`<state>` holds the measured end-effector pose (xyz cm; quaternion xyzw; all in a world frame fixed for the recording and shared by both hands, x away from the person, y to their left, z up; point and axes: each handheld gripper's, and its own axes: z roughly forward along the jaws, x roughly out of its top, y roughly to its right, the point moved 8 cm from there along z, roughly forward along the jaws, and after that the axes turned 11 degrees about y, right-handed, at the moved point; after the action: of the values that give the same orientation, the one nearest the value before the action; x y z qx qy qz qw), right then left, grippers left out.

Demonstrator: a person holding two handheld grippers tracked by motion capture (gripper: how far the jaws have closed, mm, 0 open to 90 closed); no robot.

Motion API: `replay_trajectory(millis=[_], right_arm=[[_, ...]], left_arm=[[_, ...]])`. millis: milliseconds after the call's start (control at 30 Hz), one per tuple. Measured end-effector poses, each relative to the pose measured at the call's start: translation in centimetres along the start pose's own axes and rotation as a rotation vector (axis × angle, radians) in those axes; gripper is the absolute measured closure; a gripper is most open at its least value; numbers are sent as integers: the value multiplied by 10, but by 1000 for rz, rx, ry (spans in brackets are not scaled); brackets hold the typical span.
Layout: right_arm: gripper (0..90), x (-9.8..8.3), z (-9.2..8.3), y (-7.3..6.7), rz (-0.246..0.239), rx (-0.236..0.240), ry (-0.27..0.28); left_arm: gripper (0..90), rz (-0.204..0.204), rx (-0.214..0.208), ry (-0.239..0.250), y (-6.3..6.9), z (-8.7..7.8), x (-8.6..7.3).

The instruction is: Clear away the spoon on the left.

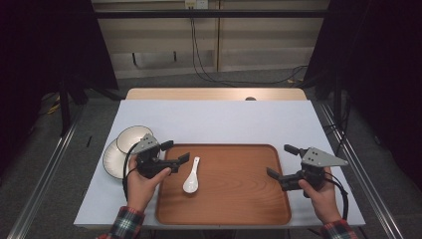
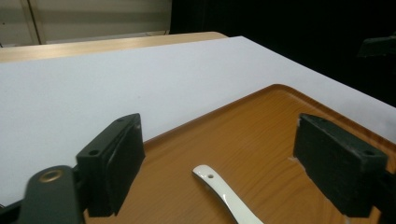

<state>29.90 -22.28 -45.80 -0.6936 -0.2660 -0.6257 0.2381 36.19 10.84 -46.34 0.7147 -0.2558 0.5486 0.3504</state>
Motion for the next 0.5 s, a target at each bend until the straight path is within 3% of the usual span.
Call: replay_trajectory(millis=[67, 100, 267, 500], right_arm=[[6, 0, -1, 0, 2, 5, 0], [6, 1, -1, 0, 0, 5, 4], [6, 2, -2, 1, 0, -2, 9], [6, 2, -3, 1, -2, -1, 7]], left_arm=[[139, 18, 6, 4, -1, -3, 3], [130, 17, 21, 7, -2, -4, 5], [107, -9, 14, 32, -6, -12, 11], [59, -7, 11, 59, -11, -23, 17]])
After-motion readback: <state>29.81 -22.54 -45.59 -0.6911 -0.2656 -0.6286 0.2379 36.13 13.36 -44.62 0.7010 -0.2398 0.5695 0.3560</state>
